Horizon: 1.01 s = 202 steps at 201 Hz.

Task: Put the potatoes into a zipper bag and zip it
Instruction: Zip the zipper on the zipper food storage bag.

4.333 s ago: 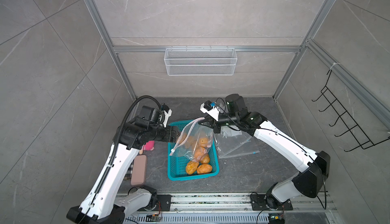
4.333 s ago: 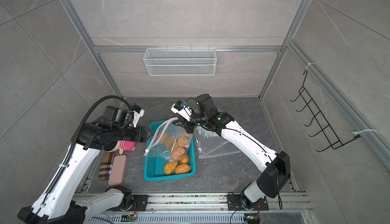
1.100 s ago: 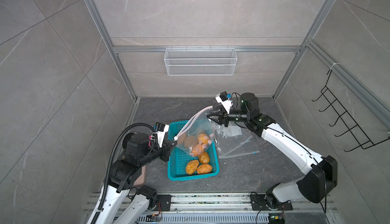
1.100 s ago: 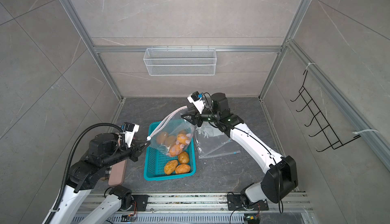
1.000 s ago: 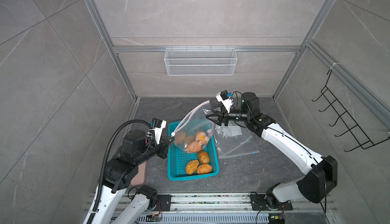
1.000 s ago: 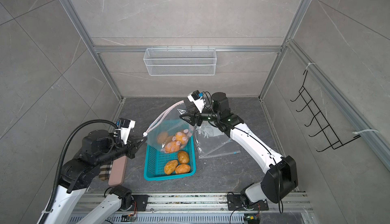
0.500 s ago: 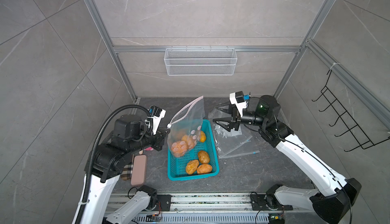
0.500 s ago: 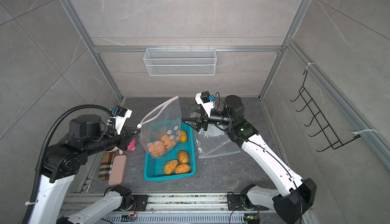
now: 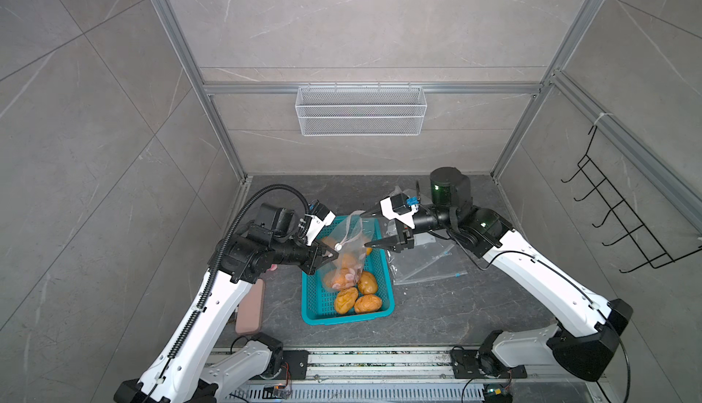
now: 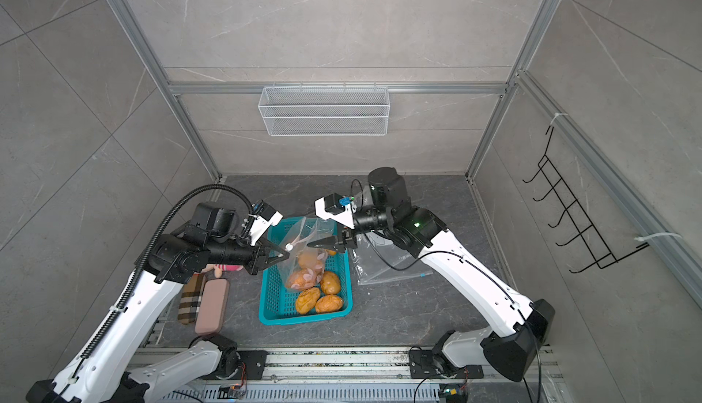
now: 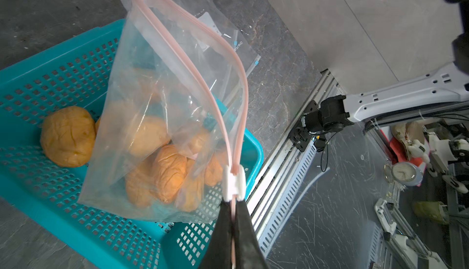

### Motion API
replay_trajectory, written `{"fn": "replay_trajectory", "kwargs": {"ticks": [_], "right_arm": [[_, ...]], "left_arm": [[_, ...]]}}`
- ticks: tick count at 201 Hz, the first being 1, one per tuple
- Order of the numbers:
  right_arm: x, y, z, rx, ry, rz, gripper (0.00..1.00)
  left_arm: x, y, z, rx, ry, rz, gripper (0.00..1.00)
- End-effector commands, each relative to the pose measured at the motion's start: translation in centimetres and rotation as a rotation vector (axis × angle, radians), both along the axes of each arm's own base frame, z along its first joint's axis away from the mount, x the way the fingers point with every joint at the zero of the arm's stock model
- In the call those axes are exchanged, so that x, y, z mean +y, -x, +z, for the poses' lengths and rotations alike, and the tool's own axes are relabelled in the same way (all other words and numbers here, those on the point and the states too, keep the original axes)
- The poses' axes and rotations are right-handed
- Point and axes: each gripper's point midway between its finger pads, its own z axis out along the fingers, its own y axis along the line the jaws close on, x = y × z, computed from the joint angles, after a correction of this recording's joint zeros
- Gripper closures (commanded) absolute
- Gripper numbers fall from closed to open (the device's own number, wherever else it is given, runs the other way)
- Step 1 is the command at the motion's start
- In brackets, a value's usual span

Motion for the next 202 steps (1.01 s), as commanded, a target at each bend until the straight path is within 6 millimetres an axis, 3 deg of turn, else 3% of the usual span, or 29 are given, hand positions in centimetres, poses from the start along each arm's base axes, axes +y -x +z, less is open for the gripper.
{"fn": "replay_trajectory", "kwargs": {"ticks": [1, 70, 114, 154, 202], "right_arm": [[0.2, 0.7, -2.3, -0.034, 0.1, 0.077, 0.33], [3.3, 0.2, -4.6, -0.026, 0.238, 0.132, 0.39], [4.8, 0.3, -4.8, -0.053, 0.258, 0.178, 0.42], [5.3, 0.6, -6.0, -0.067, 0.322, 0.237, 0.51], [5.3, 1.0, -7.4, -0.087, 0.402, 0.294, 0.53]], "left_arm": [[-0.7, 0.9, 2.1, -0.071, 0.077, -0.058, 1.0], [-0.5, 1.6, 2.9, -0.085, 0.083, -0.063, 1.0], [-0.5, 1.7, 3.2, -0.081, 0.067, -0.068, 1.0], [-0.4, 1.9, 3.2, -0.087, 0.06, -0.065, 1.0], [-0.2, 2.1, 3.0, -0.098, 0.055, -0.065, 1.0]]}}
